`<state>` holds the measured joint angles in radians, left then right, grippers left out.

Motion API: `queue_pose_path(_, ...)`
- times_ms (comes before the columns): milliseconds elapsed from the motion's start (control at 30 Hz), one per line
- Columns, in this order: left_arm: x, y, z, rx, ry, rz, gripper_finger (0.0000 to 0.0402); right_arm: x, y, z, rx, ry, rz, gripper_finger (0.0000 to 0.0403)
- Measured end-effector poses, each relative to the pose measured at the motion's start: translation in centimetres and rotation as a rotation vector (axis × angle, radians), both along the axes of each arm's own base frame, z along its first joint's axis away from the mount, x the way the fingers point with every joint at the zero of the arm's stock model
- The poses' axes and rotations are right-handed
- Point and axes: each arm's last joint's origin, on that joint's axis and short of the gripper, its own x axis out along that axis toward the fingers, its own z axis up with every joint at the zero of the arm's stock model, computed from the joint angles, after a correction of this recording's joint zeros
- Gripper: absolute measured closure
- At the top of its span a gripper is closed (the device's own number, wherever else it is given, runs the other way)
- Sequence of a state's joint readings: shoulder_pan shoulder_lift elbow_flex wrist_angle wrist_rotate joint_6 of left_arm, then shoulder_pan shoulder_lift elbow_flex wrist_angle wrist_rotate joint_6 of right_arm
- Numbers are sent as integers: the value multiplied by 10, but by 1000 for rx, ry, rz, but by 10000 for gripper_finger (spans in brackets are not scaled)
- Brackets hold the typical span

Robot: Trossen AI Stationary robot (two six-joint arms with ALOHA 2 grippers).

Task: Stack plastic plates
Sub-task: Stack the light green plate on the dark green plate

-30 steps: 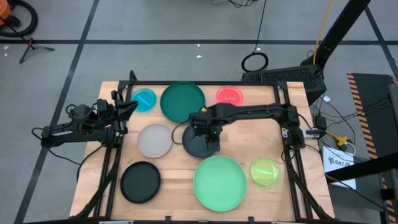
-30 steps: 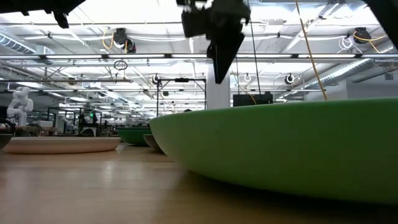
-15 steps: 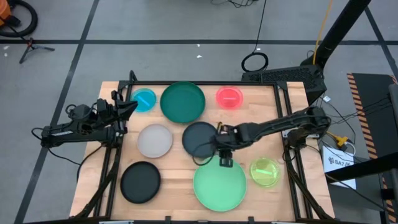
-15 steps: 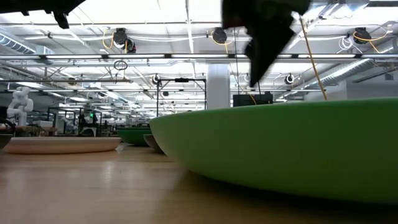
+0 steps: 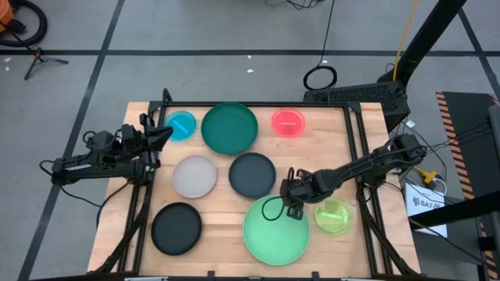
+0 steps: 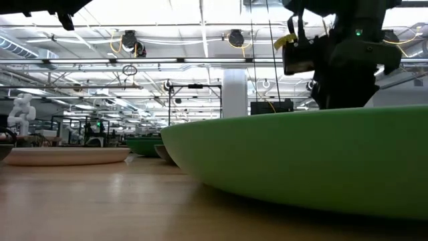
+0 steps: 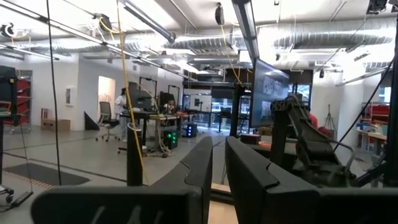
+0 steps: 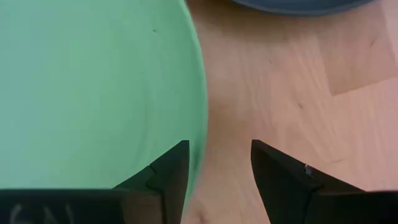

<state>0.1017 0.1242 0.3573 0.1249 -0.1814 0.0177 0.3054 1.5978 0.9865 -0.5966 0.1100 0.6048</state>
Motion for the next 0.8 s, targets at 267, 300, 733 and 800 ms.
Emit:
queue_pose_path(267, 0, 0, 0, 10, 4, 4, 350, 0, -1, -9, 23, -59, -13, 239)
queue_pose_path(300, 0, 0, 0, 9, 4, 4, 350, 0, -1, -10, 25, -62, -16, 239)
queue_pose_path(733, 0, 0, 0, 10, 5, 4, 350, -5, 0, -20, 37, -77, -24, 290)
queue_pose_path(800, 0, 0, 0, 10, 5, 4, 350, -5, 0, -20, 37, -77, -23, 306)
